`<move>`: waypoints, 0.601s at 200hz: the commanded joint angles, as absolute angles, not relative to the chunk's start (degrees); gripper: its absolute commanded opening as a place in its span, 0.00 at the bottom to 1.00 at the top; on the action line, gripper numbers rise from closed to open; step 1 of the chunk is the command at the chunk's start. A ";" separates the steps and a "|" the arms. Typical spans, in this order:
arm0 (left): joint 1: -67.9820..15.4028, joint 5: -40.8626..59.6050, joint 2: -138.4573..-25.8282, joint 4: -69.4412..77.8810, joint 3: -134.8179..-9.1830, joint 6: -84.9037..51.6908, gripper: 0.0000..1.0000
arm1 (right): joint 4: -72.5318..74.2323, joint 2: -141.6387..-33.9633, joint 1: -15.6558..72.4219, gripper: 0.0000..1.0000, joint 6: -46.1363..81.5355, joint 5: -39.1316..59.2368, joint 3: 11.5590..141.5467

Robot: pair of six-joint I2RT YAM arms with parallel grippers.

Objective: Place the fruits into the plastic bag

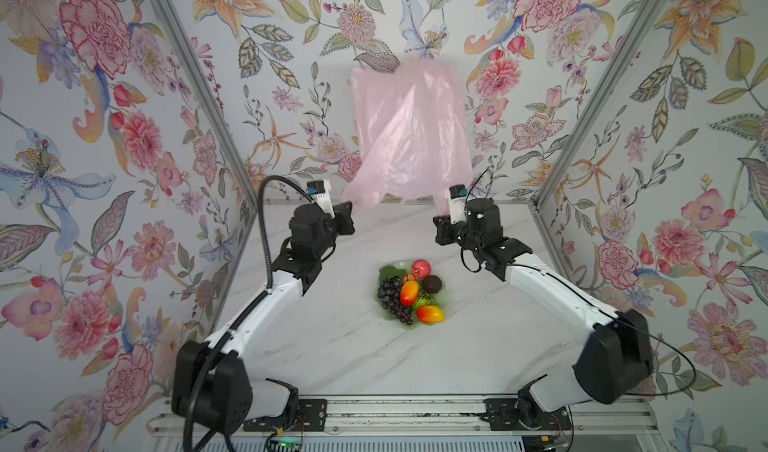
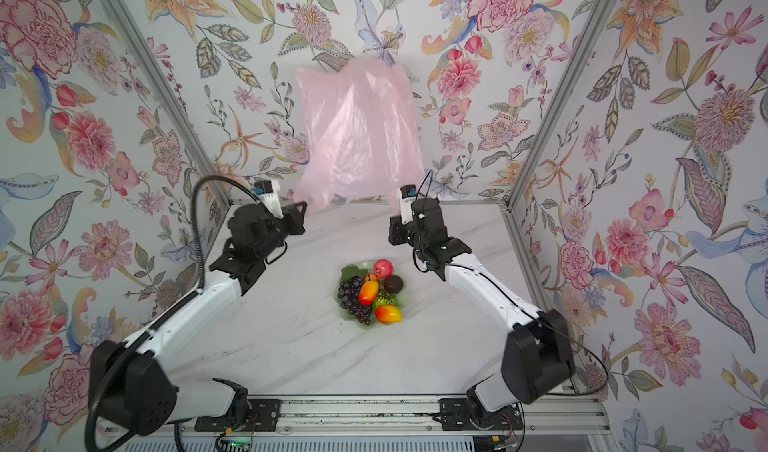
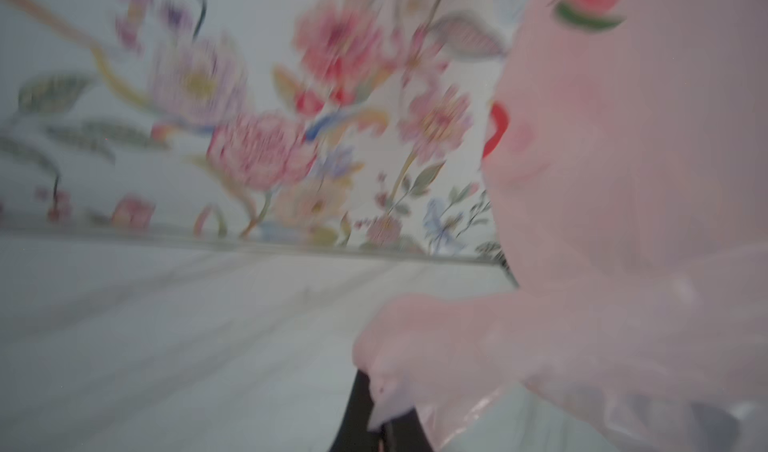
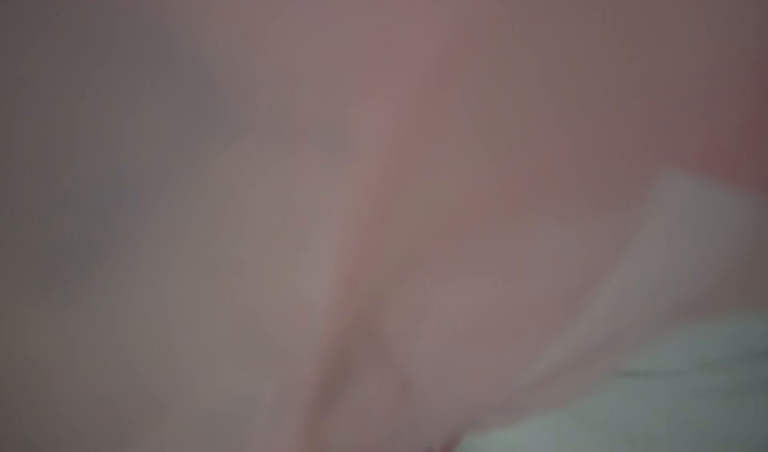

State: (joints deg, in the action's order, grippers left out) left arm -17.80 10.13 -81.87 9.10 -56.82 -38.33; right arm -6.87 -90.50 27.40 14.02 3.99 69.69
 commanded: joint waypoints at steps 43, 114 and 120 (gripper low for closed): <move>-13.45 9.60 -90.65 -9.59 -94.19 -38.27 0.00 | -7.71 -98.79 22.24 0.00 22.27 11.20 108.06; -24.18 5.60 -97.96 -15.58 -143.67 -16.30 0.00 | -5.88 -101.78 27.26 0.00 17.42 18.54 141.36; -26.54 3.85 -93.83 -13.56 -135.44 -12.60 0.00 | -4.90 -98.28 28.11 0.00 17.09 18.88 133.43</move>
